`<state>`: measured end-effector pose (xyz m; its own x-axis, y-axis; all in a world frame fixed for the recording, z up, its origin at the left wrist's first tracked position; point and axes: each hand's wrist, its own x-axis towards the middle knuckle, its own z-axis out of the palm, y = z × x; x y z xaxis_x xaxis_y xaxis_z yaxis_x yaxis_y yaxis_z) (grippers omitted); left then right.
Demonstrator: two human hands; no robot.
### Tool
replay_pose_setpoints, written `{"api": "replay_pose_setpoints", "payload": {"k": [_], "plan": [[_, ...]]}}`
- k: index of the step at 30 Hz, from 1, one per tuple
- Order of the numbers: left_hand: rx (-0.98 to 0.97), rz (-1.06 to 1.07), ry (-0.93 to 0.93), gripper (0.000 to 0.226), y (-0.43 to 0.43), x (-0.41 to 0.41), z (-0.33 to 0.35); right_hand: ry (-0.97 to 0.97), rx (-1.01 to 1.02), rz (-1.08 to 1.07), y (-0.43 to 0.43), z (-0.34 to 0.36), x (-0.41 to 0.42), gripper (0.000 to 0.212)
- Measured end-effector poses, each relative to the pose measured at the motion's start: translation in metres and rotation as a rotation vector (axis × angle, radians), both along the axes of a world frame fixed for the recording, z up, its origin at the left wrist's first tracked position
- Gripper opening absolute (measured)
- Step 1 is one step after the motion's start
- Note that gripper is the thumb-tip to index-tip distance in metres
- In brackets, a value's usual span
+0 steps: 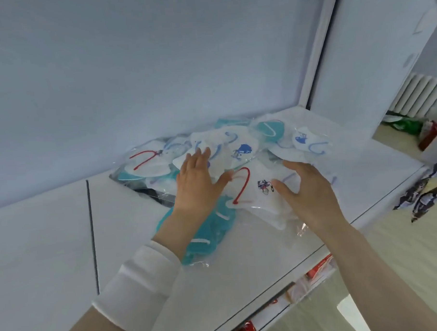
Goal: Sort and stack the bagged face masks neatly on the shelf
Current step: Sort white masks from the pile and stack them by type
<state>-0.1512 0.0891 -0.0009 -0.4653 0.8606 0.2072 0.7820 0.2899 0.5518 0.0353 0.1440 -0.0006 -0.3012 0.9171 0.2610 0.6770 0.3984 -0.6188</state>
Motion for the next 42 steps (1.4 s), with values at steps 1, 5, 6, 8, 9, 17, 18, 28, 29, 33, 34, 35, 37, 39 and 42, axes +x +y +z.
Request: {"api": "replay_pose_setpoints", "payload": {"k": [1,5,6,8,9,17,18,28,29,33,34,35,37,39,42], "plan": [[-0.027,0.066,-0.007,0.075,0.005,-0.006,-0.002,0.005,-0.01,0.017,0.009,0.0,-0.004,0.05],[-0.123,0.32,-0.113,0.085,0.023,-0.014,-0.009,-0.06,0.038,0.102,0.053,0.006,-0.031,0.056],[-0.153,0.361,-0.148,0.087,0.028,-0.013,-0.011,-0.091,0.063,0.124,0.066,0.01,-0.04,0.06],[-0.18,0.425,-0.177,0.088,0.035,-0.011,-0.017,-0.164,0.079,0.182,0.091,0.015,-0.056,0.067],[-0.156,0.457,-0.179,0.088,0.037,-0.01,-0.018,-0.2,0.065,0.216,0.102,0.015,-0.063,0.071],[0.127,0.612,-0.173,0.044,0.028,-0.005,-0.003,0.071,-0.075,0.39,0.152,0.001,-0.055,0.049],[0.213,0.604,-0.213,0.036,0.025,-0.004,0.0,0.172,-0.146,0.387,0.159,0.003,-0.051,0.04],[0.834,0.605,-0.828,0.025,0.019,0.026,0.024,0.886,-0.709,0.242,0.188,0.026,-0.012,0.014],[0.843,0.605,-0.824,0.025,0.023,0.029,0.024,0.968,-0.792,0.228,0.187,0.027,-0.007,0.015],[0.841,0.643,-0.795,0.031,0.039,0.046,0.022,1.213,-1.022,0.19,0.168,0.028,0.0,0.014],[0.826,0.631,-0.794,0.031,0.045,0.052,0.023,1.207,-1.037,0.196,0.158,0.028,-0.003,0.013],[0.813,0.603,-0.799,0.029,0.05,0.059,0.023,1.19,-1.051,0.212,0.148,0.027,-0.007,0.012],[0.801,0.53,-0.811,0.026,0.059,0.072,0.024,1.171,-1.095,0.258,0.132,0.024,-0.014,0.007],[0.794,0.48,-0.785,0.027,0.064,0.08,0.024,1.183,-1.121,0.3,0.125,0.024,-0.017,0.005],[0.834,0.377,-0.842,0.039,0.066,0.088,0.023,1.206,-1.105,0.272,0.124,0.023,-0.016,0.009]]}}
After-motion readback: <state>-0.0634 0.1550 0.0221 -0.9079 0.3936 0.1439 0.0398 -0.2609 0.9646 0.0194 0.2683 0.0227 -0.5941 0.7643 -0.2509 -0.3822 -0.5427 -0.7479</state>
